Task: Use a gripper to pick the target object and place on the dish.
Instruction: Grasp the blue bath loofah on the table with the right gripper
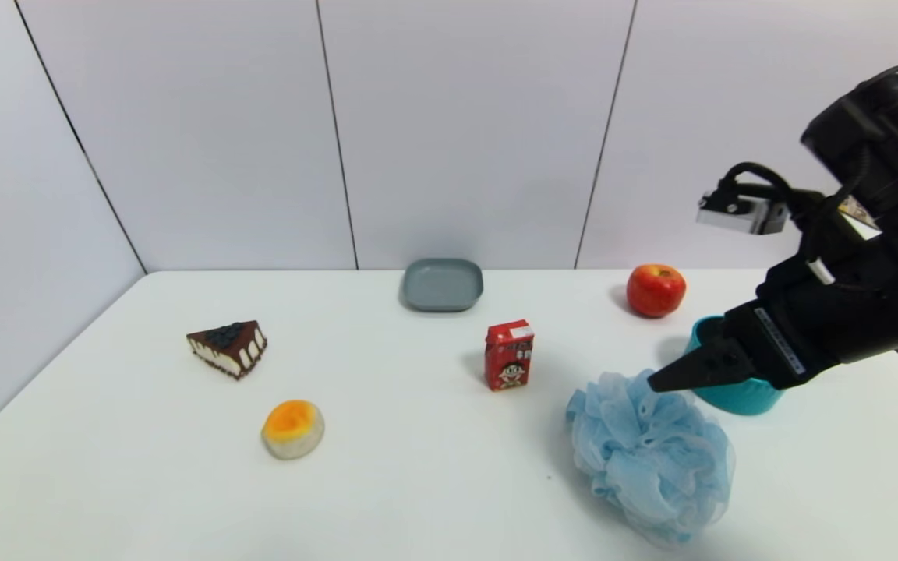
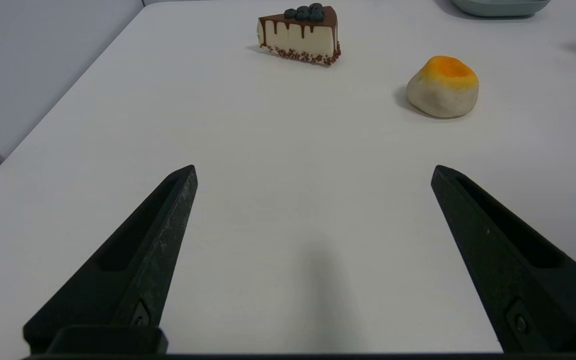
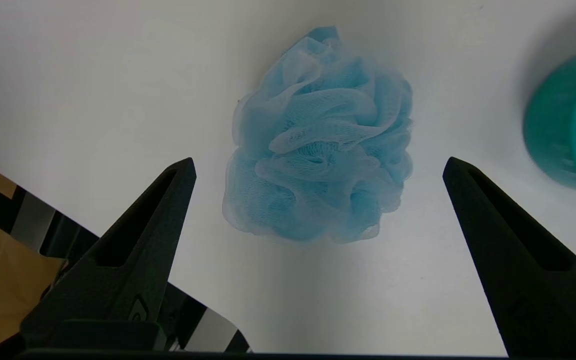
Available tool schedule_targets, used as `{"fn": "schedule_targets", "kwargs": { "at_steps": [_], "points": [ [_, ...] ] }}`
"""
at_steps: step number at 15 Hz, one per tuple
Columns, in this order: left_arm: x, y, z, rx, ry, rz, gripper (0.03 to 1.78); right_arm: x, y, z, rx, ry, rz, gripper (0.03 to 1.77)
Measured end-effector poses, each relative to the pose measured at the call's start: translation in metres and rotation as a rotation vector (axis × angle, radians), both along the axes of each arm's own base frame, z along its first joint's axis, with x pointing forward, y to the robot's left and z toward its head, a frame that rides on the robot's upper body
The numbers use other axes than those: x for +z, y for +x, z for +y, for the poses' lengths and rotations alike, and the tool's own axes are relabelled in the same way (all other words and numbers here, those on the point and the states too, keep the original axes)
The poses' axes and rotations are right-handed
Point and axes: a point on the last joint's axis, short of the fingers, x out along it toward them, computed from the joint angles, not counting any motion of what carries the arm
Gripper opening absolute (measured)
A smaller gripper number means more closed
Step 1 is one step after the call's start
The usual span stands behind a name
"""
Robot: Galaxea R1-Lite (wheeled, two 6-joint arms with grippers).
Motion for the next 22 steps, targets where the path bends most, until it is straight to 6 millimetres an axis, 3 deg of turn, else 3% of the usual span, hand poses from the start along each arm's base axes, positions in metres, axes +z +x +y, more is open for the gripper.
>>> {"fn": "schedule_targets", "kwargs": {
  "at_steps": [7,15,22],
  "points": [
    [0.000,0.000,0.000,0.000,0.000,-0.001,1.69,-0.044,0.029,0.026,-0.048,-0.121,0.178,1.71],
    [0.000,0.000,0.000,0.000,0.000,-0.001,1.69,-0.085,0.037,0.039,-0.019,-0.207,0.314,1.71],
    [0.000,0.000,0.000,0.000,0.000,-0.001,1.69,-0.101,0.042,0.041,-0.024,-0.257,0.354,1.71]
  ]
}}
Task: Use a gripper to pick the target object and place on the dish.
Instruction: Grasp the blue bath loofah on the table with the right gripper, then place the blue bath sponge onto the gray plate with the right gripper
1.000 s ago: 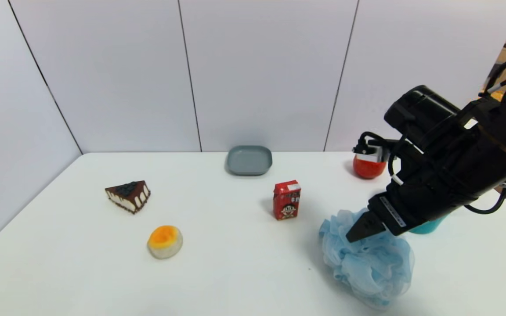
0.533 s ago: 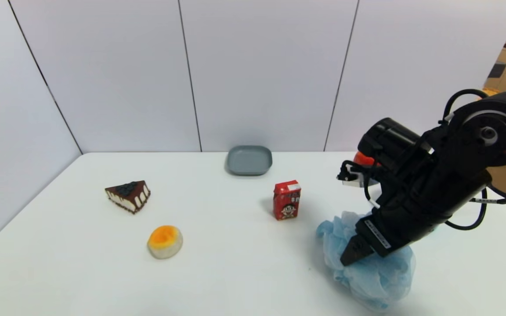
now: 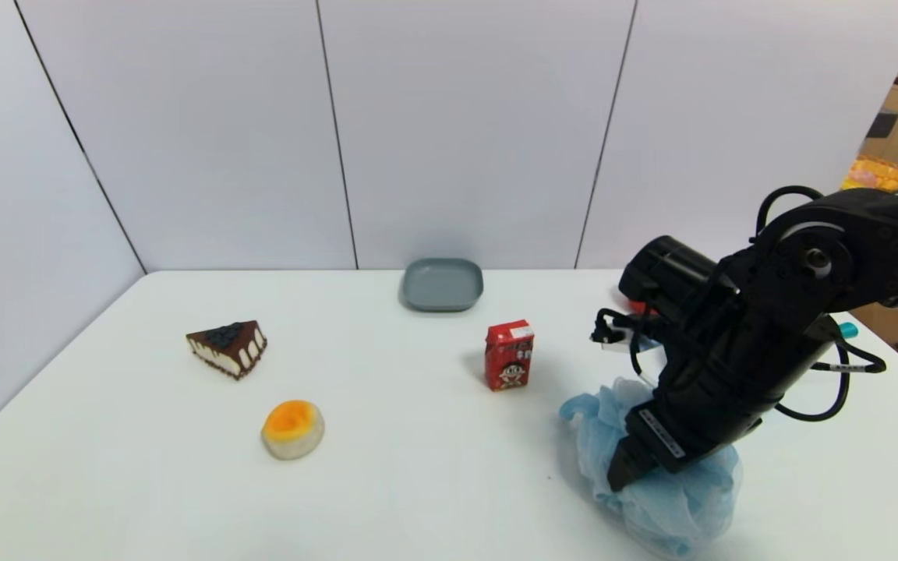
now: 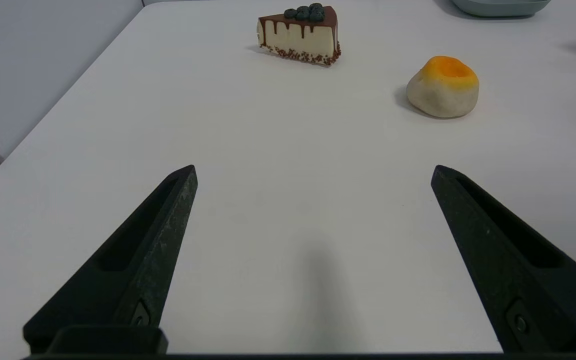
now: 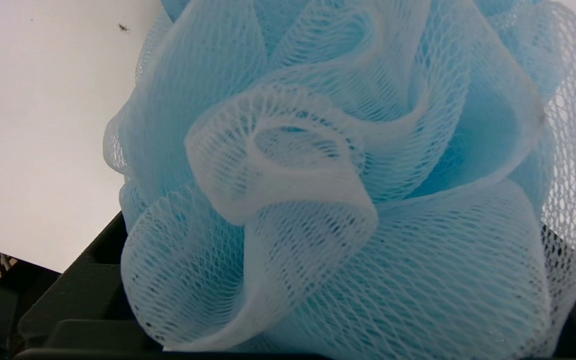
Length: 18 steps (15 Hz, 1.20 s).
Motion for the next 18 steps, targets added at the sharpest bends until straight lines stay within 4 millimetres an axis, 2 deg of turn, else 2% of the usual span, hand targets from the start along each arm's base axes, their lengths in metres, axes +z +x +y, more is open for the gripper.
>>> {"fn": "schedule_targets", "kwargs": {
  "at_steps": [1,5,9,14,18],
  "points": [
    [0.000,0.000,0.000,0.000,0.000,0.000,1.69,-0.001,0.000,0.000,0.002,-0.001,0.002,1.66],
    [0.000,0.000,0.000,0.000,0.000,0.000,1.69,-0.003,0.001,0.001,0.009,-0.006,0.005,1.06],
    [0.000,0.000,0.000,0.000,0.000,0.000,1.69,-0.002,0.001,0.001,0.013,-0.004,0.001,0.75],
    [0.000,0.000,0.000,0.000,0.000,0.000,1.69,0.003,0.002,0.002,0.021,0.008,-0.021,0.72],
    [0.000,0.000,0.000,0.000,0.000,0.000,1.69,0.026,0.009,0.004,0.044,0.050,-0.116,0.69]
  ]
}}
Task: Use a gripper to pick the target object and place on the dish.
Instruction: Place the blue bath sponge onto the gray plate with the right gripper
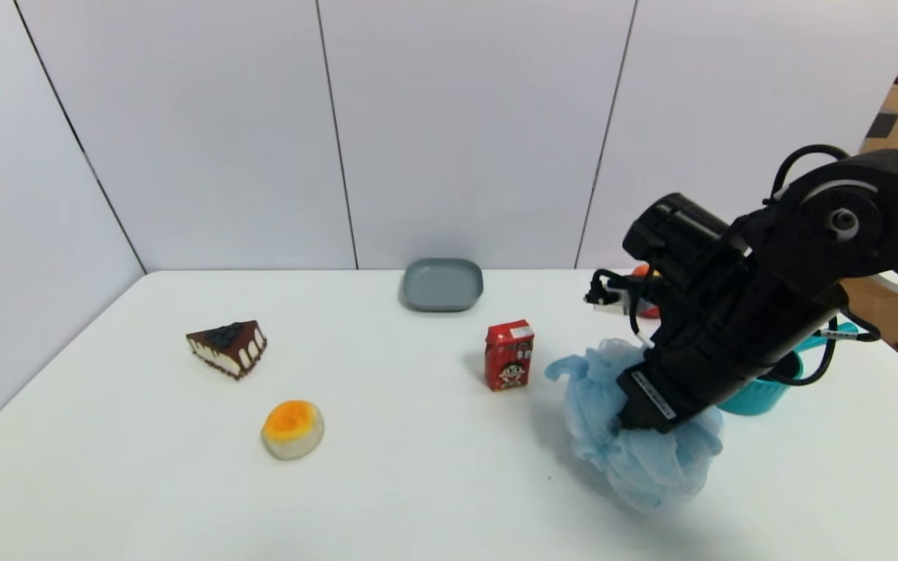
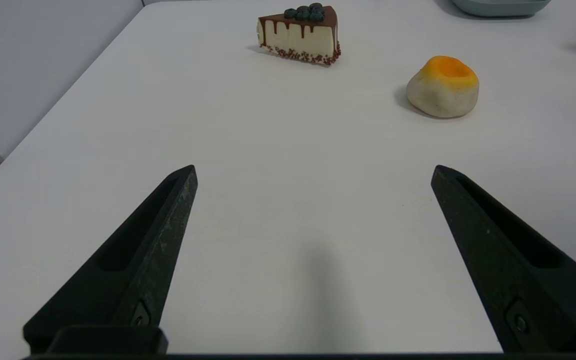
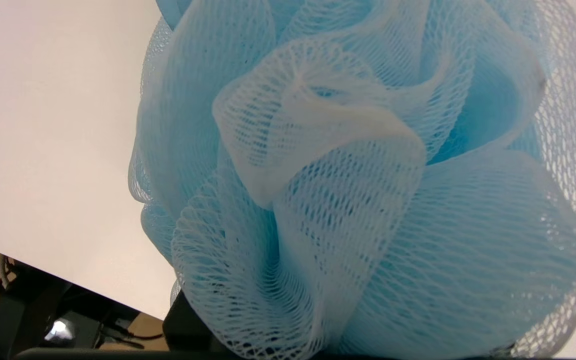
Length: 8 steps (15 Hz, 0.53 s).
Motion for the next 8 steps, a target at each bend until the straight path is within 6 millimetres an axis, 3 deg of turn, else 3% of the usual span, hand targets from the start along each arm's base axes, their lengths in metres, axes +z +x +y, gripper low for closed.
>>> {"fn": "schedule_targets", "kwargs": {
  "at_steps": [8],
  "points": [
    [0.000,0.000,0.000,0.000,0.000,0.000,1.69,0.068,0.036,0.003,0.050,0.143,-0.430,0.68]
  ]
}}
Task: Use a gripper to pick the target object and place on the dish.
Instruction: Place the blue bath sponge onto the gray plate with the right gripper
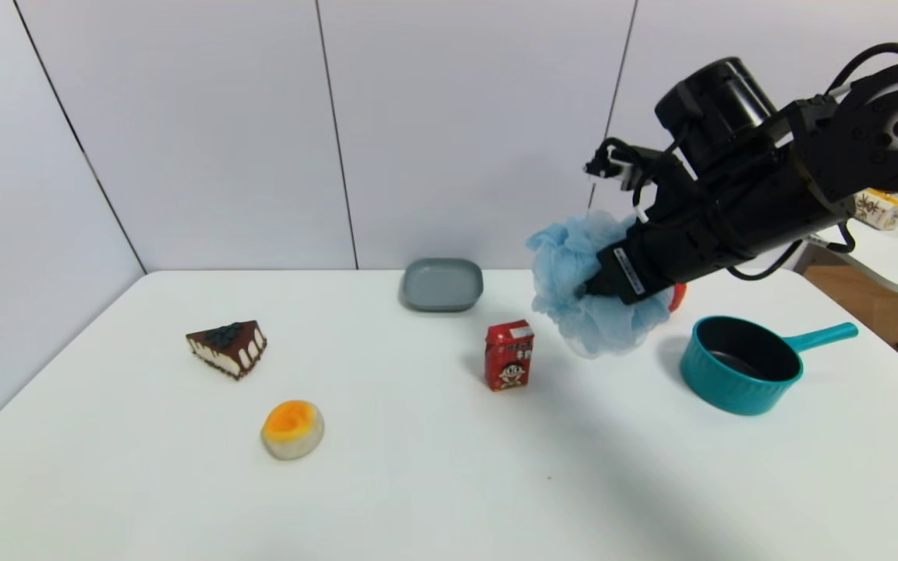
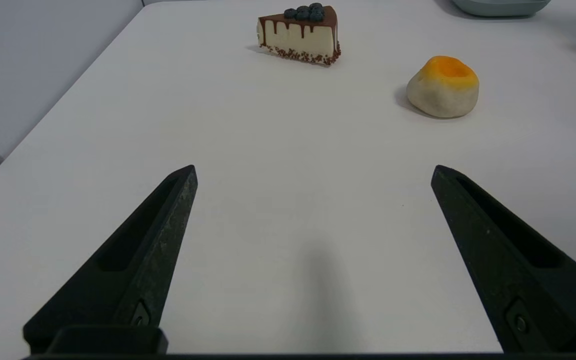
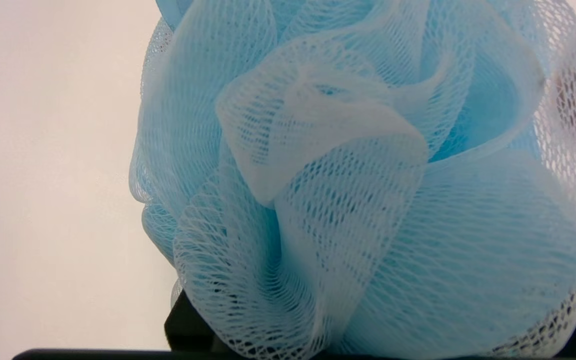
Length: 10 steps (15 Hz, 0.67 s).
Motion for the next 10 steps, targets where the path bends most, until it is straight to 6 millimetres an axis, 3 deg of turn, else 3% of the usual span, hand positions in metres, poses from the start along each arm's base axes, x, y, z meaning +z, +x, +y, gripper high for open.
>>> {"fn": "schedule_targets", "kwargs": {
  "at_steps": [4,10],
  "points": [
    [0.000,0.000,0.000,0.000,0.000,0.000,1.69,0.021,0.022,0.009,0.018,0.035,-0.199,0.68],
    [0.000,0.000,0.000,0.000,0.000,0.000,1.69,0.010,0.065,0.046,0.057,0.124,-0.393,0.68]
  ]
}}
